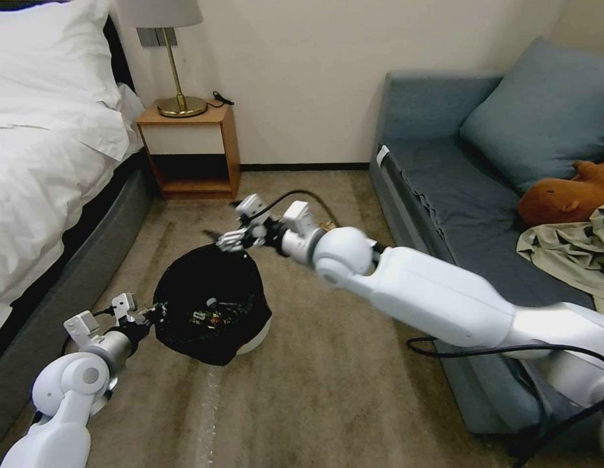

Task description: Pick up the trash bin, then pick up the garbage on the floor and place it into the trash bin.

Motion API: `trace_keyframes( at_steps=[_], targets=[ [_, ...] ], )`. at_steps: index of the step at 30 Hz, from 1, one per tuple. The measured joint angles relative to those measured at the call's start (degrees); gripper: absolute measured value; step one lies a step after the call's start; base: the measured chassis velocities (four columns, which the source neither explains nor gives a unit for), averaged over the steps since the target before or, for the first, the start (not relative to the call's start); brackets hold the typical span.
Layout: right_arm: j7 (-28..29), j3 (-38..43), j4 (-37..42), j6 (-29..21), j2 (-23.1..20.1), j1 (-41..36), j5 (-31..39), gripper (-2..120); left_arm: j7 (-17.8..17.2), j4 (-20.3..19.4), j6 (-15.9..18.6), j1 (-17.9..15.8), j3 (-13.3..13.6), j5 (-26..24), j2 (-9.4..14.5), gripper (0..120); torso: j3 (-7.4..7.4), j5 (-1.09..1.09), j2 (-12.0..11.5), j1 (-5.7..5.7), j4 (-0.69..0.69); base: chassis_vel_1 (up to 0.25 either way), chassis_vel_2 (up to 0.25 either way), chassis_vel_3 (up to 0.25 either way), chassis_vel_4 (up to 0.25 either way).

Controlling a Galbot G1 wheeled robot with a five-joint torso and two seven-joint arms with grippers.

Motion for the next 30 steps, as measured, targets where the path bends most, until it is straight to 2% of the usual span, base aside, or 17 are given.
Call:
trace_keyframes(
  at_steps=[3, 9, 11, 14, 17, 19, 22, 24, 27, 29, 30],
  targets=[
    [2.2, 2.3, 2.24, -0.26, -2.57, -1.68, -0.53, 98, 0.06, -0.75, -0.16, 0.14, -0.1, 0.32, -0.08, 4, 0.0, 0.0, 0.0, 0.0, -0.01, 0.0, 0.0, 0.0, 0.0],
    [4.26, 4.93, 4.49, -0.5, -4.35, -3.56, -0.75, 98, 0.06, -1.29, -0.38, 0.33, -0.33, 0.87, -0.16, 4, 0.0, -0.01, 0.0, 0.0, 0.01, 0.0, 0.0, 0.0, 0.0],
    [7.25, 8.77, 6.45, -1.17, -5.44, -6.85, -1.91, 98, 0.06, -1.73, -0.66, 0.56, -0.75, 1.6, -0.23, 4, 0.0, 0.0, 0.0, 0.0, 0.01, 0.0, 0.0, 0.0, 0.0],
    [7.97, 10.54, 7.08, -1.51, -5.7, -8.39, -2.32, 98, 0.06, -1.92, -0.76, 0.63, -0.9, 1.87, -0.27, 4, 0.0, 0.0, 0.0, 0.0, 0.01, 0.0, 0.0, 0.0, 0.0],
    [8.68, 14.27, 8.22, -2.18, -6.27, -12.23, -4.6, 99, 0.07, -2.18, -1.19, 0.88, -1.26, 2.81, -0.47, 4, 0.0, 0.0, 0.0, 0.0, 0.01, 0.0, 0.0, 0.0, 0.0],
    [8.85, 18.8, 10.23, -2.73, -7.29, -18.9, -8.23, 100, 0.09, -2.55, -1.41, 1.26, -1.62, 3.66, -0.76, 4, 0.0, 0.01, 0.0, 0.0, 0.0, 0.0, 0.0, 0.0, 0.0],
    [9.01, 20.32, 10.99, -2.84, -7.61, -20.76, -9.31, 100, 0.13, -2.69, -1.49, 1.34, -1.7, 3.89, -0.77, 4, 0.0, 0.0, 0.0, 0.0, 0.0, 0.0, 0.0, 0.0, 0.0],
    [9.34, 25.21, 13.38, -3.31, -8.1, -26.54, -12.2, 100, 0.16, -2.95, -1.53, 1.41, -2.04, 4.22, -0.78, 4, 0.0, 0.01, 0.0, 0.0, -0.01, 0.0, 0.0, 0.0, 0.0],
    [9.52, 27.22, 14.39, -3.38, -8.2, -28.69, -13.01, 100, 0.16, -3.0, -1.54, 1.4, -2.16, 4.35, -0.77, 4, 0.0, 0.0, 0.0, 0.0, 0.01, 0.0, 0.0, 0.0, 0.0],
    [9.6, 31.9, 16.64, -3.36, -8.26, -34.64, -15.27, 100, 0.11, -3.04, -1.54, 1.34, -2.4, 4.74, -0.78, 4, -0.01, 0.0, 0.0, 0.0, 0.0, 0.0, 0.0, 0.0, 0.0],
    [9.6, 32.24, 16.8, -3.35, -8.25, -35.11, -15.45, 100, 0.11, -3.06, -1.54, 1.34, -2.42, 4.78, -0.78, 4, 0.0, 0.0, 0.0, 0.0, 0.0, 0.0, 0.0, 0.0, 0.0]
  ],
)
